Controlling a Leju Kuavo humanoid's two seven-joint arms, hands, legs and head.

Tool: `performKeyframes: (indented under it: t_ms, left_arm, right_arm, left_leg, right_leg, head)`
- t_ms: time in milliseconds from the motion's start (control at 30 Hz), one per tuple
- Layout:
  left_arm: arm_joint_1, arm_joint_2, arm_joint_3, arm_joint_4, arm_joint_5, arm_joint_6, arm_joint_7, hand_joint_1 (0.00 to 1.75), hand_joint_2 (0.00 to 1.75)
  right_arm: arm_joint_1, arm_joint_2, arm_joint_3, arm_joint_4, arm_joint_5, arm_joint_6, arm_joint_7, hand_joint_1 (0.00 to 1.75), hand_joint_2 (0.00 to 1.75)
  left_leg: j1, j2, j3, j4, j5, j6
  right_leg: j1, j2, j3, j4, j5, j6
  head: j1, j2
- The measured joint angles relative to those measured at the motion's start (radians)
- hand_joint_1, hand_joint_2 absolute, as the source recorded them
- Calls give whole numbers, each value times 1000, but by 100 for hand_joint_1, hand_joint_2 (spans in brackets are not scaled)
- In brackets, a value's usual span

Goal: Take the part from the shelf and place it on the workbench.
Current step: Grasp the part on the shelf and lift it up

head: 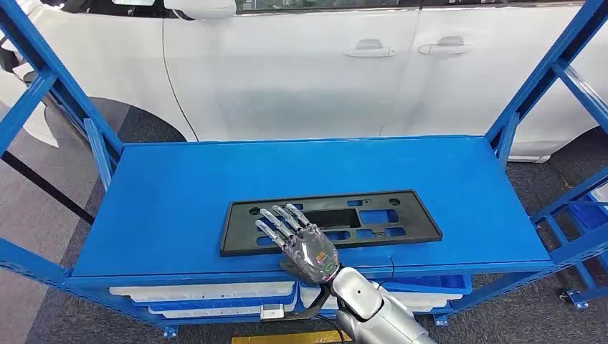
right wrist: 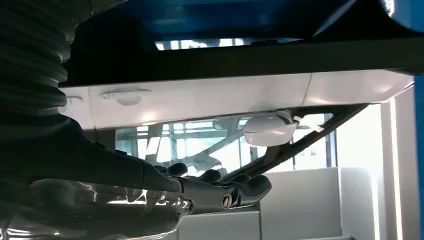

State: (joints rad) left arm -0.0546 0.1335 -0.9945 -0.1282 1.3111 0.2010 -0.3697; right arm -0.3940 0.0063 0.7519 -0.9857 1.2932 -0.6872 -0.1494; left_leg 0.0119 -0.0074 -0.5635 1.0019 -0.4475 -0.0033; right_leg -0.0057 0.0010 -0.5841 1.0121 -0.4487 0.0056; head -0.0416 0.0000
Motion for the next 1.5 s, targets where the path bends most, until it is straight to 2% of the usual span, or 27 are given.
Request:
performKeyframes:
  t_ms: [100,167,267,300,333,367,433,467,533,633,700,767,800,833,867,900,933,1000,1033,1133,1200,1267,1333,1367,1400,1467,1500]
  left_arm:
    - [0,0,0,0,0,-1,0,0,0]
    - [0,0,0,0,0,-2,0,0,0]
    - [0,1,0,0,-1,-3,0,0,0]
    - [2,1,0,0,-1,-4,0,0,0]
    - [3,1,0,0,-1,-4,0,0,0]
    - [4,1,0,0,-1,-4,0,0,0]
    - [4,2,0,0,-1,-4,0,0,0]
    - [3,3,0,0,-1,-4,0,0,0]
    - [2,4,0,0,-1,-4,0,0,0]
    - [3,4,0,0,0,-4,0,0,0]
    - [1,4,0,0,0,-4,0,0,0]
    - [1,4,0,0,0,-4,0,0,0]
    - [1,4,0,0,0,-3,0,0,0]
    - [2,4,0,0,0,-2,0,0,0]
    - [2,4,0,0,0,-1,0,0,0]
    - [2,4,0,0,0,0,0,0,0]
    - [2,4,-1,0,0,0,-1,0,0]
    - [1,3,-2,0,0,0,-3,0,0]
    - [0,4,-4,0,0,0,-4,0,0]
    - [-2,5,-18,0,0,-1,-5,0,0]
    - [-6,7,-29,0,0,-3,-5,0,0]
    - [-11,14,-42,0,-1,-7,-2,0,0]
    - [-14,23,-57,0,-2,-11,2,0,0]
    - [-15,26,-63,0,-1,-12,3,0,0]
    - [-15,29,-68,0,-1,-12,3,0,0]
    - [-18,34,-75,0,-1,-12,3,0,0]
    - [-19,37,-76,0,-1,-12,3,0,0]
  right_arm:
    - [0,5,-1,16,1,-2,3,0,175]
    - [-3,12,-1,27,2,-4,3,0,175]
    - [-5,23,-1,42,4,-6,3,0,175]
    - [-4,24,-1,47,4,-7,3,0,175]
    - [-4,25,-1,51,4,-7,2,0,175]
    - [-4,27,-1,54,4,-8,3,0,175]
    - [-5,31,-1,58,4,-8,3,0,175]
    - [-6,32,-1,60,4,-8,3,0,175]
    - [-6,34,-2,63,4,-8,3,0,175]
    - [-8,36,-2,65,4,-9,3,0,175]
    - [-9,36,-3,67,5,-9,3,0,175]
    - [-8,36,-4,69,17,-9,6,0,175]
    - [-7,36,-5,70,29,-9,9,0,175]
    - [-7,37,-6,71,45,-9,13,0,175]
    - [-6,37,-8,71,63,-10,18,0,175]
    - [-6,39,-11,72,82,-10,25,0,175]
    - [-7,42,-15,72,103,-10,35,0,175]
    - [-10,51,-21,73,151,-10,65,0,175]
    - [-12,56,-23,74,178,-10,89,44,175]
    - [-26,70,-19,85,251,-10,227,175,175]
    - [-61,74,3,112,269,-10,375,175,175]
    - [-111,74,34,164,273,-10,499,175,175]
    - [-148,69,48,216,273,-10,539,175,175]
    - [-161,66,49,236,273,-10,537,175,175]
    - [-169,65,50,250,274,-10,535,175,175]
    - [-181,64,53,270,274,-10,536,175,175]
    - [-185,64,54,277,274,-10,537,175,175]
  left_leg:
    - [4,1,2,-1,-2,-13]
    - [7,1,-12,35,-28,-23]
    - [8,2,-102,227,-121,-32]
    - [8,2,-129,281,-136,-33]
    - [8,2,-139,299,-131,-33]
    - [8,2,-128,271,-105,-32]
    - [8,2,-61,128,-32,-25]
    - [6,2,-30,62,-8,-20]
    - [1,1,-4,5,3,-9]
    - [3,1,-3,-2,8,8]
    - [7,2,-1,-8,12,19]
    - [7,3,-4,-8,13,24]
    - [6,3,-5,-8,13,24]
    - [6,3,-5,-7,13,24]
    - [6,3,-4,-7,12,24]
    - [6,2,-2,-7,12,23]
    - [6,2,1,-7,11,21]
    - [3,1,2,-4,7,13]
    - [1,1,1,-3,6,7]
    - [2,1,-1,-4,7,-12]
    - [3,2,-17,31,-18,-22]
    - [4,2,-69,147,-81,-27]
    - [4,2,-127,270,-127,-32]
    - [4,2,-136,287,-123,-32]
    - [4,2,-124,261,-98,-31]
    - [4,2,-62,126,-25,-23]
    - [2,2,-33,61,-1,-18]
  right_leg:
    - [0,0,2,-4,2,-13]
    - [-2,0,6,-11,5,-26]
    - [0,-2,8,-13,4,-35]
    - [2,-2,9,-13,3,-36]
    - [3,-2,10,-12,2,-36]
    - [3,-1,12,-11,1,-36]
    - [4,0,18,-10,-4,-33]
    - [5,1,19,-8,-6,-29]
    - [8,2,18,-6,-7,-20]
    - [7,3,16,-1,-13,-3]
    - [6,2,-13,64,-55,6]
    - [2,2,-80,205,-123,11]
    - [1,2,-112,268,-144,13]
    - [0,2,-129,299,-147,14]
    - [-1,1,-126,290,-129,14]
    - [-2,1,-101,237,-94,12]
    - [-2,1,-63,159,-54,9]
    - [2,0,-1,29,-7,0]
    - [4,0,11,1,-1,-4]
    - [6,2,8,-9,1,-21]
    - [2,1,9,-16,7,-33]
    - [1,-1,8,-18,9,-38]
    - [3,-2,7,-17,9,-39]
    - [4,-3,8,-16,9,-39]
    - [5,-2,9,-16,9,-39]
    - [6,-1,12,-14,6,-35]
    - [8,0,11,-12,5,-32]
  head:
    - [0,0]
    - [0,0]
    - [0,0]
    - [0,0]
    - [0,0]
    - [0,0]
    - [0,0]
    - [0,0]
    - [0,0]
    - [0,0]
    - [0,0]
    - [0,0]
    - [0,0]
    - [0,0]
    - [0,0]
    - [0,0]
    - [0,0]
    - [0,0]
    - [0,0]
    - [0,0]
    - [0,0]
    - [0,0]
    - [0,0]
    - [0,0]
    - [0,0]
    - [0,0]
    - [0,0]
